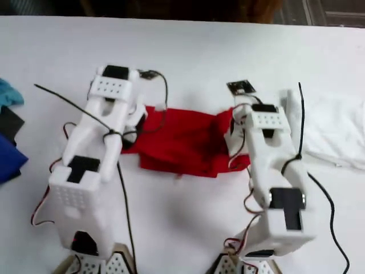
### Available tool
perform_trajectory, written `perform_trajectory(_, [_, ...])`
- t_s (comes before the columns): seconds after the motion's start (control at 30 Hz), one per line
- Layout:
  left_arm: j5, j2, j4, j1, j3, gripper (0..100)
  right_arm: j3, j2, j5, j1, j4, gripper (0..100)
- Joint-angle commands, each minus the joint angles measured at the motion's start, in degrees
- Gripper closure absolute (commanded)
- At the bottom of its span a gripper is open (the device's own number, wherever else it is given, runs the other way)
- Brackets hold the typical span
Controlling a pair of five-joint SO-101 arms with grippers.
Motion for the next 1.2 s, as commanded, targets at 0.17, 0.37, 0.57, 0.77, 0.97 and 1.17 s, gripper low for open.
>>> perform_trajectory(0.17, [0.26,-2.73,-2.81,-0.18,5.85,98,15.74,-16.40,-0.44,-0.57,-13.49,97.8])
perform_trajectory(0.37, [2.20,-16.09,-10.29,-0.53,16.84,98,31.38,-32.31,-0.53,-0.31,-22.20,97.9])
perform_trajectory(0.57, [2.11,-28.22,-17.58,-2.73,33.54,98,40.35,-41.71,-0.18,-0.57,-22.29,97.9])
perform_trajectory(0.77, [-1.49,-38.51,-21.89,-5.80,47.16,98,48.79,-49.27,-0.09,-5.32,-22.37,97.9])
perform_trajectory(0.97, [-3.52,-47.91,-28.22,-5.80,59.82,98,55.74,-57.19,-0.09,-10.42,-22.37,97.9])
perform_trajectory(1.17, [-3.87,-56.18,-33.49,-5.80,70.55,98,62.51,-68.35,-0.09,-14.46,-22.37,97.9])
